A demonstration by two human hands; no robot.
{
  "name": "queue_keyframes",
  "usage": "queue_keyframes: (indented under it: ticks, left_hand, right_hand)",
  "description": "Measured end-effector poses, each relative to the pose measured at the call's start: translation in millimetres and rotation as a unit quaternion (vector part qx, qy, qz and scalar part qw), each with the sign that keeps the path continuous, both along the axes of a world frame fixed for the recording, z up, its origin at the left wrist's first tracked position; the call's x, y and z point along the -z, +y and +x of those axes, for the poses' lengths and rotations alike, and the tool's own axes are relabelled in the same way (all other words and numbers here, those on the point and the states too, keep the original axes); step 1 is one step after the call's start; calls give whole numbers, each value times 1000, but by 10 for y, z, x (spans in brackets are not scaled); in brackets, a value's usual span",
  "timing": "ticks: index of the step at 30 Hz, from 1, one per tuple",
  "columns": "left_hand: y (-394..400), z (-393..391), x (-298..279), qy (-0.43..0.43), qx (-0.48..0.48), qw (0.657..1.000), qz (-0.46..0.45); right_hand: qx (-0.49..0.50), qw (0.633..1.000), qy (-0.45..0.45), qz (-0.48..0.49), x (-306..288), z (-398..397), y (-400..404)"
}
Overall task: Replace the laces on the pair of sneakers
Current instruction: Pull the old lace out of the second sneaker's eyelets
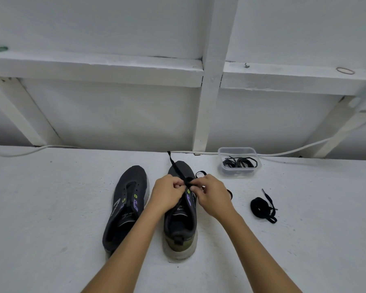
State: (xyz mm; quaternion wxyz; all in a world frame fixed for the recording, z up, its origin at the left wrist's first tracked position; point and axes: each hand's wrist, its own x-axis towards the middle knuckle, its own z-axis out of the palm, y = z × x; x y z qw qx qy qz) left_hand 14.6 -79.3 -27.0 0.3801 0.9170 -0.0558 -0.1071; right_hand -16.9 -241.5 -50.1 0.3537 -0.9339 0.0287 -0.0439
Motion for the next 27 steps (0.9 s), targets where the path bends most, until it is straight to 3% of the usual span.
queue_keyframes:
  ticks: [9, 20, 27]
  left_hand:
    - [46, -17, 60, -12, 14, 1000, -7]
    - [-100, -93, 139, -34, -36, 998, -39]
    - [-94, -91, 131, -23, -33, 998, -55]
  right_hand:
    - [16, 999, 23, 41, 51, 10, 11]
    - [51, 971, 62, 223, 59, -13, 26]
    - [54, 977, 80, 191, 11, 0, 46]
